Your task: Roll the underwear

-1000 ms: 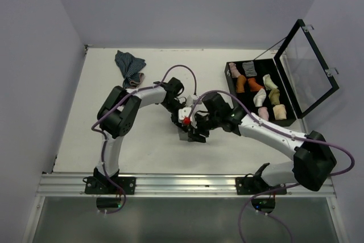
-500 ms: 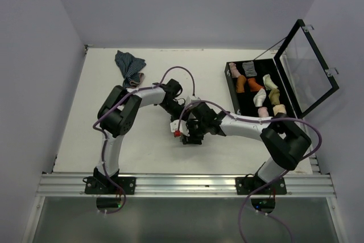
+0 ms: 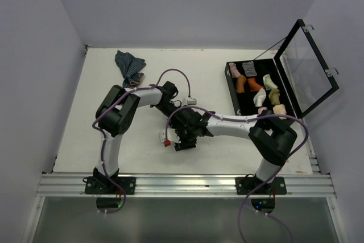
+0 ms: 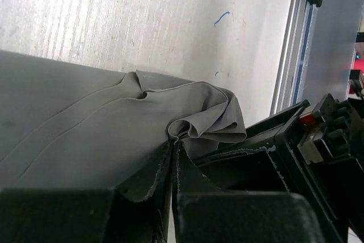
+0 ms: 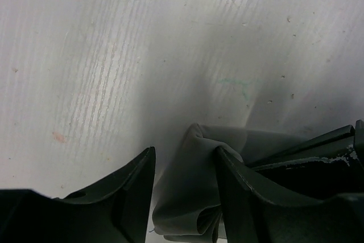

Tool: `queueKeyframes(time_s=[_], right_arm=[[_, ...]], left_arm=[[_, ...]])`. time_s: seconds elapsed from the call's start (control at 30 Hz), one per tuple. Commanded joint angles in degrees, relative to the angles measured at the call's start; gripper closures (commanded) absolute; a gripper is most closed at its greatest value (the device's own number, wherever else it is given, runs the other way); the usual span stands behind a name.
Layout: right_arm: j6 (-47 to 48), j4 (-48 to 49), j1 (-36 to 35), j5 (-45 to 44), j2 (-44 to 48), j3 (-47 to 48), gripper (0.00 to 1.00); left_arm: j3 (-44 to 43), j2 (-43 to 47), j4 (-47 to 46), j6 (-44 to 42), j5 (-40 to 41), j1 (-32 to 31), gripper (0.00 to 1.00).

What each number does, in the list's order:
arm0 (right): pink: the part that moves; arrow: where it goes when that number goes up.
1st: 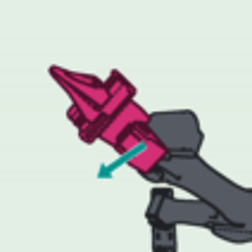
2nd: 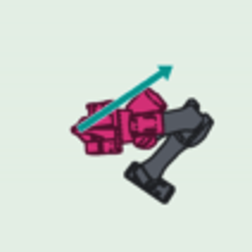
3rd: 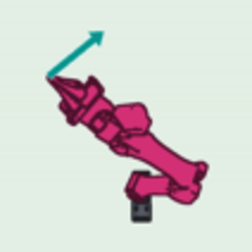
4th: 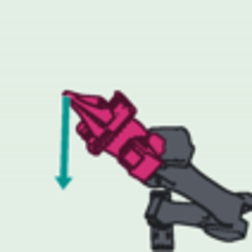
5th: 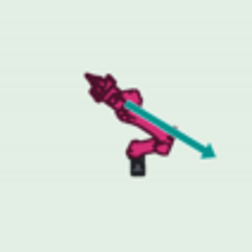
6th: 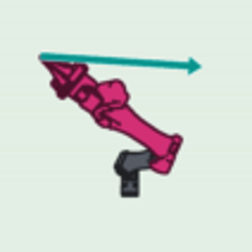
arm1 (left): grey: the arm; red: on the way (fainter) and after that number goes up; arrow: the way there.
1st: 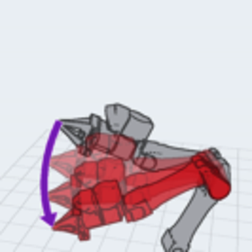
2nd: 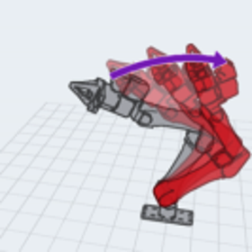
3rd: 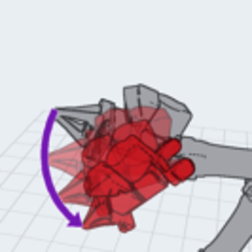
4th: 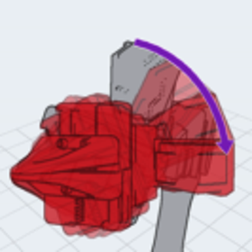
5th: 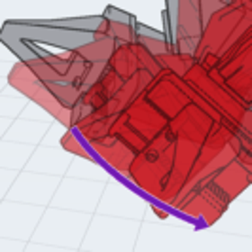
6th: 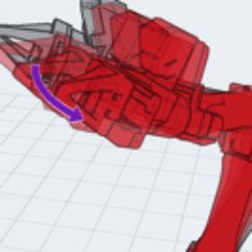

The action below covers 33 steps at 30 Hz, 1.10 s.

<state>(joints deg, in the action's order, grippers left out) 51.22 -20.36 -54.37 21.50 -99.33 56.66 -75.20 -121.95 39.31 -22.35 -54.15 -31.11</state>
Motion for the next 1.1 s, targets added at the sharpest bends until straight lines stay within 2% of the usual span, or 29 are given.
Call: queueKeyframes(time_s=[0.0,0.2,0.4,0.53,0.63,0.73,0.8,0.87,1.07], right_arm=[[-2.78,-2.67,-0.21,-3.83,-2.70,2.66,0.49],[-3.76,-2.85,-0.30,-4.80,-5.96,5.56,0.69],[-4.90,2.95,-0.47,0.20,-7.90,5.74,0.80],[-6.48,11.63,-0.47,3.02,-8.86,5.65,0.90],[-8.15,14.64,-0.48,5.13,-9.30,6.09,0.96],[-11.40,13.94,-0.04,9.68,-10.01,6.88,0.99],[-15.17,14.91,0.92,11.72,-10.09,6.18,0.99],[-19.99,15.09,2.07,15.23,-10.62,6.53,1.00],[-33.26,16.67,7.96,26.20,-14.75,9.25,1.00]], left_arm=[[5.15,-5.05,0.95,-4.28,21.54,0.79,0.95],[6.73,-3.73,0.51,-4.02,21.63,1.49,0.95],[8.49,-1.98,0.42,-3.23,21.98,4.39,0.98],[9.37,-0.75,0.85,-2.35,20.75,7.90,0.99],[10.51,1.27,0.15,-1.65,20.93,8.26,0.99],[11.30,3.38,-0.11,-0.16,19.97,9.48,0.89],[11.30,6.54,-1.51,1.51,18.82,10.98,0.74],[10.43,9.87,-2.22,1.87,16.90,13.79,0.66],[9.01,18.57,-4.94,2.05,11.01,20.47,0.62]])
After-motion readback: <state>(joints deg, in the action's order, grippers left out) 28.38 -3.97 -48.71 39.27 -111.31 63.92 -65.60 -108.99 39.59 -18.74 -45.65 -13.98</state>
